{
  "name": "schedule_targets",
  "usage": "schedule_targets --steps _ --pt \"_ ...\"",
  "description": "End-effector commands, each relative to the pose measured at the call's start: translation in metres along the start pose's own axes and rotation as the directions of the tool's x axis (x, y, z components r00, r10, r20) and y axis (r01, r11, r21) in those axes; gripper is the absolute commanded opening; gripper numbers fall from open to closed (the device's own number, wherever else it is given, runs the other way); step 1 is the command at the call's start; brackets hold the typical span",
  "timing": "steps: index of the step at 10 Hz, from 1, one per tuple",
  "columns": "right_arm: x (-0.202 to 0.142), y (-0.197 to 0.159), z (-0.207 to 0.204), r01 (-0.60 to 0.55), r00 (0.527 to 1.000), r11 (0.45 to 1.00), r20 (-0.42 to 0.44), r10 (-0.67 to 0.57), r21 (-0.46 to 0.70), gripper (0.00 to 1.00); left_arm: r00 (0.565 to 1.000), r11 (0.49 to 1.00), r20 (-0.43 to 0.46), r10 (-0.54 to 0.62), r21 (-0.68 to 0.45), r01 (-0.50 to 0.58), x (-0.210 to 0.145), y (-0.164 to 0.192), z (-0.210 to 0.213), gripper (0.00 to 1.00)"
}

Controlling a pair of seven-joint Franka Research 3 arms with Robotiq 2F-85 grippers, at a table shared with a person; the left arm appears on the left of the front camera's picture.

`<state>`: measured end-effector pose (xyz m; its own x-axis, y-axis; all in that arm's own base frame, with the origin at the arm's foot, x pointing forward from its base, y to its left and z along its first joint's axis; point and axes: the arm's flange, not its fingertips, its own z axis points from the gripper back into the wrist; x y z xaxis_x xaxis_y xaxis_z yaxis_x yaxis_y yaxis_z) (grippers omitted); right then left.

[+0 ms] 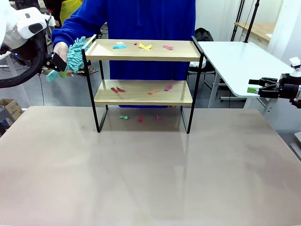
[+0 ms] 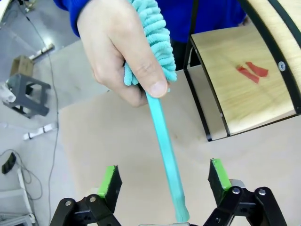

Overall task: Clean the shelf.
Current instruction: Pick up the Duster handed by the human.

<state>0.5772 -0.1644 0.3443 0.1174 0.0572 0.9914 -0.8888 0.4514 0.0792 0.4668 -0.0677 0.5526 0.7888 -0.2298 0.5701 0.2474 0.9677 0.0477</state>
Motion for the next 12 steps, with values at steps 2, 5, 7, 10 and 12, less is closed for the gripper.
schedule_targets --steps 2,5,7,10,12 --pt "0.0017 0.0023 -0.0016 -0.014 1.000 1.000 0.002 0.014 0.002 1.00 1.000 1.000 0.005 0.003 0.031 -0.003 0.0035 -0.0048 0.0035 0.00" --pt "0.0017 0.0023 -0.0016 -0.014 1.000 1.000 0.002 0.014 0.002 1.00 1.000 0.999 -0.023 -0.001 0.040 0.002 0.0035 -0.0059 0.0015 0.00" --pt "0.0017 0.0023 -0.0016 -0.014 1.000 1.000 0.002 0.014 0.002 1.00 0.999 0.999 -0.032 0.000 0.044 0.001 0.0040 -0.0077 -0.0001 0.00" --pt "0.0017 0.0023 -0.0016 -0.014 1.000 1.000 0.002 0.014 0.002 1.00 0.998 0.998 -0.053 0.020 0.055 -0.017 0.0053 -0.0095 -0.0016 0.00" --pt "0.0017 0.0023 -0.0016 -0.014 1.000 1.000 0.002 0.014 0.002 1.00 0.993 0.994 -0.078 0.086 0.075 -0.080 0.0052 -0.0111 -0.0014 0.00"
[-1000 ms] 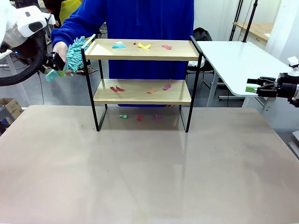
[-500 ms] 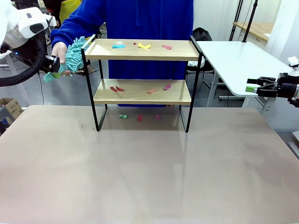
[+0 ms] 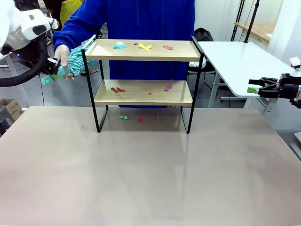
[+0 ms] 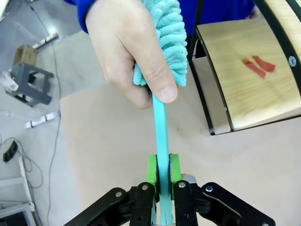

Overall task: Clean the shelf.
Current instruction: Pick up the Duster handed by the human.

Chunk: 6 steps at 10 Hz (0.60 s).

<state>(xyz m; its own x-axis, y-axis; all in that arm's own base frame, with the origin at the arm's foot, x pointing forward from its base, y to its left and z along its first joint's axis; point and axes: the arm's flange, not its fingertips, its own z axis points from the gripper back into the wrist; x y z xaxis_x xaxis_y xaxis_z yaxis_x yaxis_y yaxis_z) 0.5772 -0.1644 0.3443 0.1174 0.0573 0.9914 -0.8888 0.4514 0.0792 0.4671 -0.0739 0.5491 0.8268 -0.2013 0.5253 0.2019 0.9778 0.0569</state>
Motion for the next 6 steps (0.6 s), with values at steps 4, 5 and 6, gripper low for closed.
schedule_targets --steps 4,5,6 --pt "0.0017 0.0023 -0.0016 -0.014 1.000 1.000 0.002 0.014 0.002 1.00 1.000 1.000 -0.014 0.024 0.002 -0.024 0.0001 -0.0012 0.0004 0.00" --pt "0.0017 0.0023 -0.0016 -0.014 1.000 1.000 0.002 0.014 0.002 1.00 1.000 1.000 -0.014 0.024 0.002 -0.024 0.0001 -0.0012 0.0004 0.00" --pt "0.0017 0.0023 -0.0016 -0.014 1.000 1.000 0.002 0.014 0.002 1.00 1.000 1.000 -0.014 0.024 0.002 -0.024 0.0001 -0.0012 0.0004 0.00"
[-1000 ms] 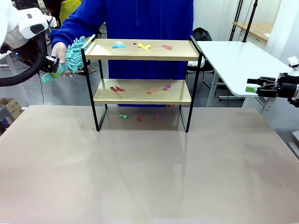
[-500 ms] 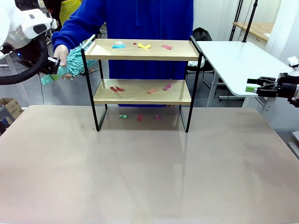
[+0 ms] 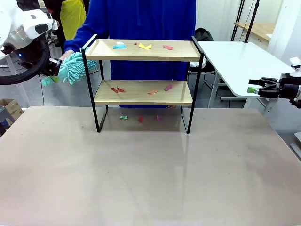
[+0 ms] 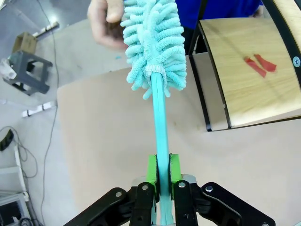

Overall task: Clean the shelf.
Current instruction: Pick up the Duster handed by the human, then clean the specific section of the Shelf indicated by the human with the Duster.

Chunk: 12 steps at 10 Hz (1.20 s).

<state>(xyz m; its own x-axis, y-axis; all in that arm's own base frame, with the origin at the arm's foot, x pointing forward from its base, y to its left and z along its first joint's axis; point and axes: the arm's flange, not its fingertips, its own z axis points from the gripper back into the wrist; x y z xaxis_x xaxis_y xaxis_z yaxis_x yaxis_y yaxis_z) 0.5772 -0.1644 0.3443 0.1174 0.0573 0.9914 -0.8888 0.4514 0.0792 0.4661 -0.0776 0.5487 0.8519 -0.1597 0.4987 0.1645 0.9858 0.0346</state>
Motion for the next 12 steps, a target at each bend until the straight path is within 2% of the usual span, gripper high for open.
schedule_targets --steps 1,5,6,8,10,12 --pt "0.002 0.002 -0.002 -0.014 1.000 1.000 0.002 0.014 0.002 1.00 1.000 1.000 0.019 -0.020 0.002 0.020 0.001 0.003 0.000 0.00" --pt "0.002 0.002 -0.002 -0.014 1.000 1.000 0.002 0.014 0.002 1.00 1.000 1.000 0.019 -0.020 0.002 0.020 0.001 0.003 0.000 0.00" --pt "0.002 0.002 -0.002 -0.014 1.000 1.000 0.002 0.014 0.002 1.00 1.000 1.000 0.000 -0.001 0.000 0.001 0.000 0.000 0.000 0.13" --pt "0.002 0.002 -0.002 -0.014 1.000 1.000 0.002 0.014 0.002 1.00 0.988 0.986 -0.104 -0.116 0.106 0.127 -0.021 0.034 0.022 0.13" --pt "0.002 0.002 -0.002 -0.014 1.000 1.000 0.002 0.014 0.002 1.00 0.947 0.959 -0.204 -0.248 0.084 0.269 -0.047 0.060 0.050 0.13" --pt "0.002 0.002 -0.002 -0.014 1.000 1.000 0.002 0.014 0.002 1.00 0.853 0.884 -0.291 -0.434 0.048 0.466 -0.067 0.075 0.081 0.13"
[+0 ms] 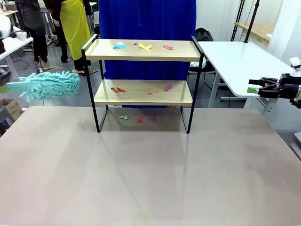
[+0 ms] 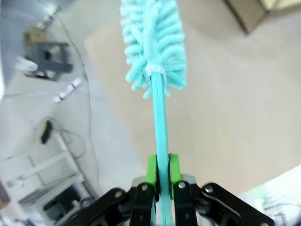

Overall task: Clean the shelf.
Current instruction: Clean the specific section of the Shelf indicated by the human with the Duster.

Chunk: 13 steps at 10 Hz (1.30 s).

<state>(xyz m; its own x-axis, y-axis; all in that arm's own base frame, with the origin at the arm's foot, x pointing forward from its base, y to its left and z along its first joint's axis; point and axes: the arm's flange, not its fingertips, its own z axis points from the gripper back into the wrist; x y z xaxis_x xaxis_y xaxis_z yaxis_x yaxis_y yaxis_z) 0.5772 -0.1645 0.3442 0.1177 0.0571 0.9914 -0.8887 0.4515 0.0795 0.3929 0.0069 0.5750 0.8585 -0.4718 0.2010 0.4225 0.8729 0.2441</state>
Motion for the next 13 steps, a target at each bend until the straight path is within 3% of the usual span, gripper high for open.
schedule_targets --steps 1,3,7,8,9,10,12,13 --pt "0.002 0.002 -0.002 -0.014 1.000 1.000 0.003 0.014 0.002 1.00 0.972 0.972 -0.034 -0.234 0.031 0.235 -0.019 0.004 0.025 0.13" --pt "0.002 0.002 -0.002 -0.014 1.000 1.000 0.003 0.014 0.002 1.00 0.890 0.895 -0.101 -0.444 -0.008 0.446 -0.041 0.006 0.047 0.13" --pt "0.002 0.002 -0.002 -0.014 1.000 1.000 0.003 0.014 0.002 1.00 0.657 0.671 -0.155 -0.738 -0.066 0.739 -0.051 -0.007 0.073 0.13" --pt "0.002 0.002 -0.002 -0.014 1.000 1.000 0.003 0.014 0.002 1.00 0.588 0.598 -0.116 -0.801 -0.088 0.797 -0.046 -0.015 0.075 0.13" --pt "0.002 0.002 -0.002 -0.014 1.000 1.000 0.003 0.014 0.002 1.00 0.555 0.559 -0.068 -0.829 -0.110 0.822 -0.043 -0.019 0.076 0.13" --pt "0.002 0.002 -0.002 -0.014 1.000 1.000 0.003 0.014 0.002 1.00 0.553 0.555 -0.049 -0.832 -0.118 0.824 -0.040 -0.021 0.075 0.13" --pt "0.002 0.002 -0.002 -0.014 1.000 1.000 0.003 0.014 0.002 1.00 0.502 0.500 -0.031 -0.864 -0.170 0.849 -0.031 -0.028 0.066 0.13" --pt "0.002 0.002 -0.002 -0.014 1.000 1.000 0.003 0.014 0.002 1.00 0.601 0.594 0.012 -0.799 -0.137 0.793 -0.020 -0.028 0.063 0.13"
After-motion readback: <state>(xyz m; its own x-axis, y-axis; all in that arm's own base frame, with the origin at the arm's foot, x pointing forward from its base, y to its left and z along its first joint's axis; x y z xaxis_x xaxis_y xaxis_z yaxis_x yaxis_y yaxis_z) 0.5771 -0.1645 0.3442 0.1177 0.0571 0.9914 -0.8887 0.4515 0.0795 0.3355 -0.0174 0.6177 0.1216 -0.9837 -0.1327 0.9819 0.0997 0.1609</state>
